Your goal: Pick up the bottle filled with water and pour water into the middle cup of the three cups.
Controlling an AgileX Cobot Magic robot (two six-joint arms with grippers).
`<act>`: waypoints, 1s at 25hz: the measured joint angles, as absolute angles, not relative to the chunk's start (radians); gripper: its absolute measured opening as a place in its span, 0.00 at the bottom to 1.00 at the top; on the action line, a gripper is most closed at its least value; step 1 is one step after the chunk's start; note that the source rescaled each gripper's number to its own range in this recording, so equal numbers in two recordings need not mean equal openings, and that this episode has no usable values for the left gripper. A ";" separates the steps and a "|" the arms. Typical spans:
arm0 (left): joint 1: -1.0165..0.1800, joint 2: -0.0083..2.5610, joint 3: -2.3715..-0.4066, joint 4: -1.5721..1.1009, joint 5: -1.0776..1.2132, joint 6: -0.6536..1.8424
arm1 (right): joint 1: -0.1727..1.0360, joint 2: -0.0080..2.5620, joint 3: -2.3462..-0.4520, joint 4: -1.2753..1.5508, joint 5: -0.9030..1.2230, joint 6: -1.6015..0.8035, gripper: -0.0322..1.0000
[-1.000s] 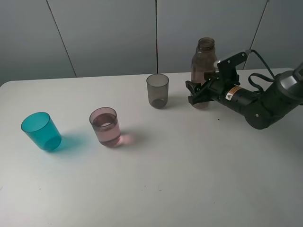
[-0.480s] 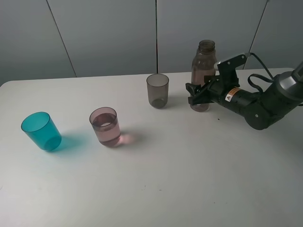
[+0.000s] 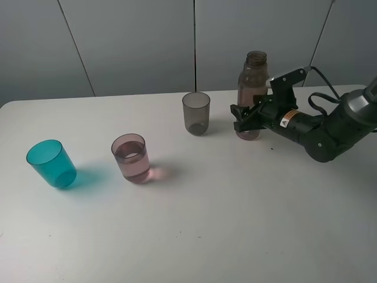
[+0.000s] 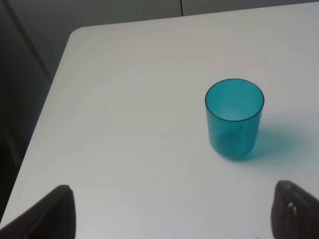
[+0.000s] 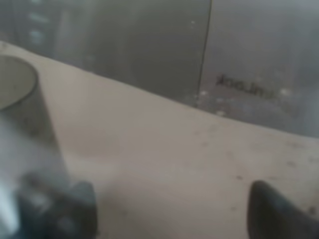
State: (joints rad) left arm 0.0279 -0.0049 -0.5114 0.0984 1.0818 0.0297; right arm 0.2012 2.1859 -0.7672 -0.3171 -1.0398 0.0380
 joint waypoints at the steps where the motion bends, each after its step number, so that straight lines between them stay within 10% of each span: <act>1: 0.028 -0.005 -0.511 0.098 1.082 0.030 | 0.201 2.186 -0.759 -0.317 -1.040 0.038 0.37; 7: 0.028 -0.005 -0.511 0.098 1.082 0.030 | 0.201 2.157 -0.696 -0.281 -1.037 0.036 0.94; 19: 0.028 -0.005 -0.511 0.098 1.082 0.033 | 0.201 1.869 -0.421 -0.162 -0.984 0.033 0.99; 25: 0.028 -0.005 -0.511 0.098 1.082 0.033 | 0.201 1.516 -0.437 -0.082 -0.602 0.039 1.00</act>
